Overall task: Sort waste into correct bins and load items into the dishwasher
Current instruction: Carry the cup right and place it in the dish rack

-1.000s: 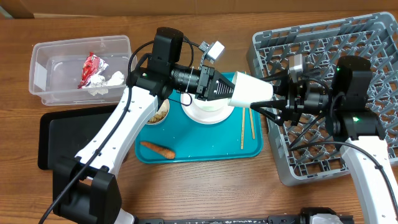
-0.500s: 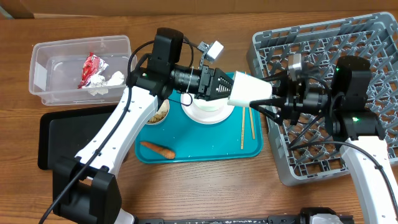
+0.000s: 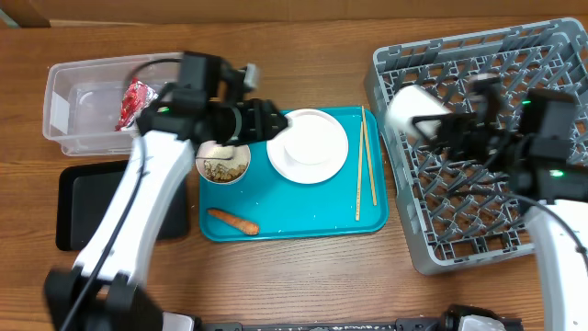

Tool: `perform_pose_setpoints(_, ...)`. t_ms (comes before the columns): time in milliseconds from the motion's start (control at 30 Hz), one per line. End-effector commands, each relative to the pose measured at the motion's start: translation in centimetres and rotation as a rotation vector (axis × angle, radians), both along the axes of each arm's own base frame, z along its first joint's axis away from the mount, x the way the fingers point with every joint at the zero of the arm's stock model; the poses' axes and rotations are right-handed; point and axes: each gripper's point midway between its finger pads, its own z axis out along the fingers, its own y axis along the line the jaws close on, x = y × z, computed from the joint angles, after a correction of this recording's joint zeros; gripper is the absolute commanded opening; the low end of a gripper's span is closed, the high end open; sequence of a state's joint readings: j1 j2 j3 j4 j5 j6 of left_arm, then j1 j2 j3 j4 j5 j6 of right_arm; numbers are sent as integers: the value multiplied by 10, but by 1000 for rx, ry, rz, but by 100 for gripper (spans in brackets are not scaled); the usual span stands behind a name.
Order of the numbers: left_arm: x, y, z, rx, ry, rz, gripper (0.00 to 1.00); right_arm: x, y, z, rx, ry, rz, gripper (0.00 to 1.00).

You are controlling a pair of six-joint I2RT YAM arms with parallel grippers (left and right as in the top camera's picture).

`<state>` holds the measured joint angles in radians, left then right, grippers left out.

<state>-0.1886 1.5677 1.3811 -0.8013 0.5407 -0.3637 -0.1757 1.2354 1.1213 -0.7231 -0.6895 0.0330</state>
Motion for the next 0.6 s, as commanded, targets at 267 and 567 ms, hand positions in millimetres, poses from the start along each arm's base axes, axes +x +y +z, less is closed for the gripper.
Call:
perform_pose_setpoints(267, -12, 91, 39, 419, -185, 245, 70, -33, -181, 43, -206, 254, -717, 45)
perform_pose_setpoints(567, -14, 91, 37, 421, -175, 242, 71, -59, -283, -20, -207, 527, -1060, 47)
